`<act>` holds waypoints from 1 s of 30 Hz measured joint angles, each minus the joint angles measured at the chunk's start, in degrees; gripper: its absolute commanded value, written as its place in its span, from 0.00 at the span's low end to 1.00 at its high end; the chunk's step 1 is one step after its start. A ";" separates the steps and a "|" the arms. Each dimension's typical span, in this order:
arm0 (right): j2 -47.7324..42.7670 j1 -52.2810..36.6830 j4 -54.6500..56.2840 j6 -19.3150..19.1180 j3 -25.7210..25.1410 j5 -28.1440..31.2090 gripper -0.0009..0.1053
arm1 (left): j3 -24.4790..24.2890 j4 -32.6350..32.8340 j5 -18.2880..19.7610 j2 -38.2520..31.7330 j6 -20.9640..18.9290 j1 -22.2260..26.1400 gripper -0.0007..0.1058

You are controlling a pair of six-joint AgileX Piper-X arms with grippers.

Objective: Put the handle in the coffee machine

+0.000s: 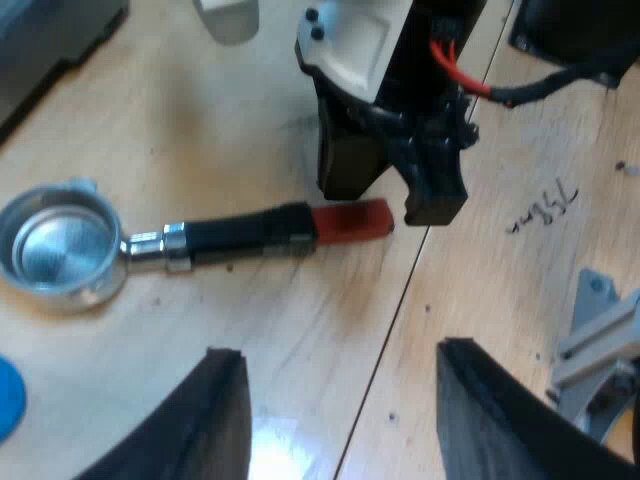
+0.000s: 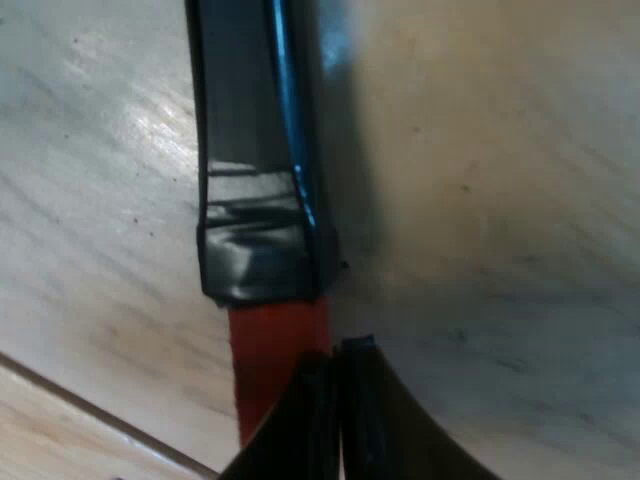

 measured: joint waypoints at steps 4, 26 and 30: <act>2.74 0.44 -1.78 1.66 0.00 -2.33 0.01 | 0.00 1.35 -1.83 0.00 0.11 0.00 0.43; 4.76 2.52 -16.18 9.07 -0.22 -4.10 0.01 | 0.00 4.87 -4.50 -0.10 4.09 0.00 0.43; 4.76 2.52 -19.93 10.56 -0.07 -4.24 0.01 | 0.00 4.87 -4.71 -0.10 4.09 0.00 0.43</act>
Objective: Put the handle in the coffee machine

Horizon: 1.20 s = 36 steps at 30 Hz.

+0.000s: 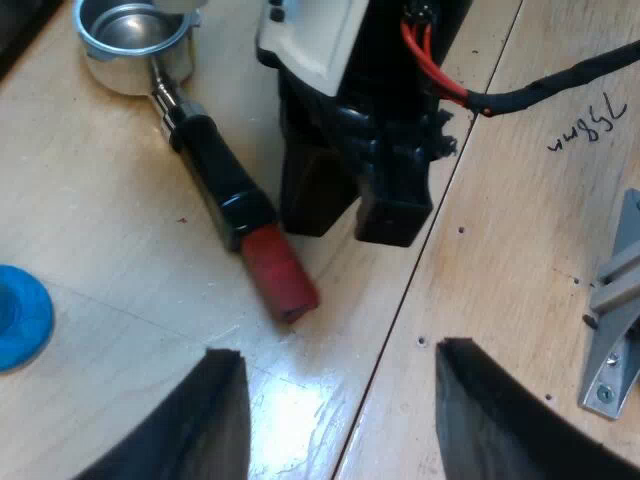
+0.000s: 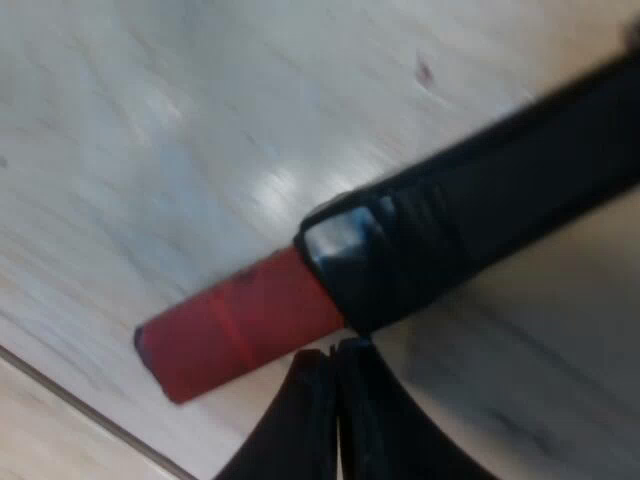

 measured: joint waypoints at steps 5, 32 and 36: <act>0.07 0.00 -4.18 0.91 0.00 1.16 0.01 | 0.00 0.00 -0.15 0.00 0.00 0.00 0.43; -7.75 0.06 -8.01 -1.37 -0.02 16.02 0.40 | 0.00 0.00 -0.29 0.00 0.00 0.00 0.43; -10.71 0.06 -5.66 -3.67 -0.02 16.13 0.69 | 0.00 0.00 -0.29 0.00 0.00 0.00 0.43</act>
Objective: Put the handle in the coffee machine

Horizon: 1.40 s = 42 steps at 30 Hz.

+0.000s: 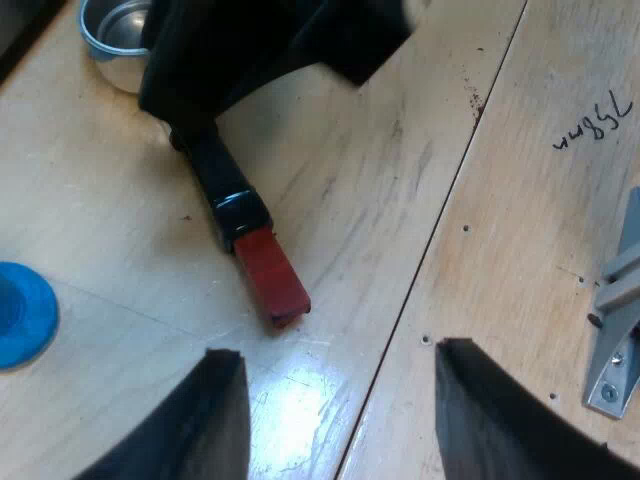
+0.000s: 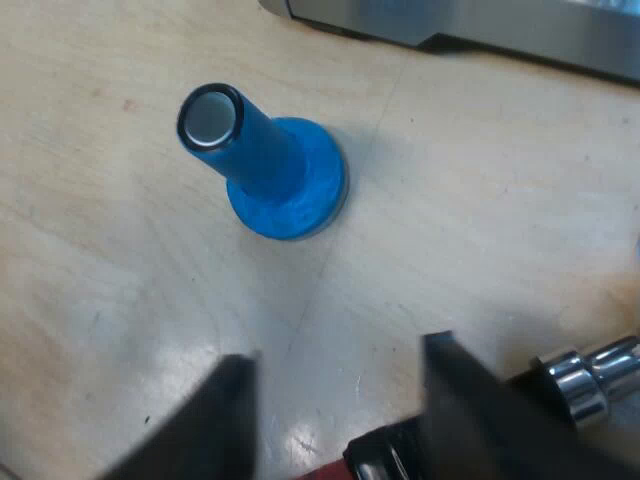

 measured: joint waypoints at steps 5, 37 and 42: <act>-3.40 0.00 6.05 -5.46 -1.69 0.00 0.74 | 0.00 0.00 0.00 0.00 0.00 0.00 0.43; -4.33 -9.84 30.70 -20.34 -13.39 4.34 0.75 | 0.00 0.00 0.00 0.00 0.00 0.00 0.43; -4.33 -12.85 30.19 -22.80 -12.21 1.40 0.74 | 0.00 0.00 0.00 0.00 0.00 0.00 0.43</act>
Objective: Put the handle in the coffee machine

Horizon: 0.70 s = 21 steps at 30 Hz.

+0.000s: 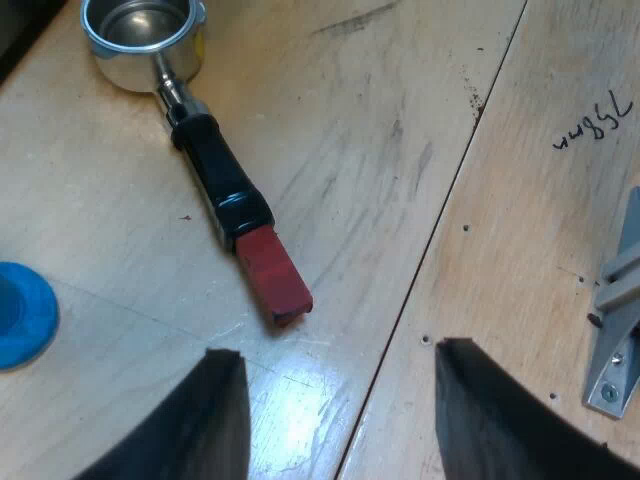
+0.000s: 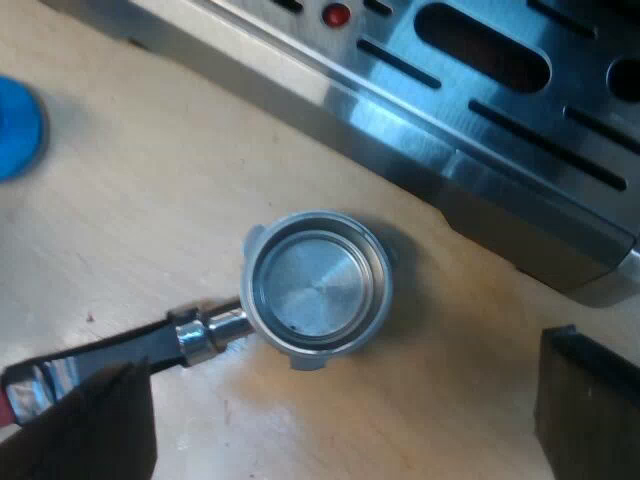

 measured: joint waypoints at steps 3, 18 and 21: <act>0.00 -0.51 -1.73 -2.85 1.88 -1.86 0.74 | 0.00 0.00 0.00 0.00 0.00 0.00 0.43; 2.59 -2.47 -14.10 -8.39 8.45 -8.03 0.74 | 0.00 -0.14 -0.08 0.00 0.00 0.00 0.43; 4.22 -3.30 -14.23 -8.62 8.45 -9.51 0.74 | 0.00 -0.14 -0.08 0.00 0.00 0.00 0.43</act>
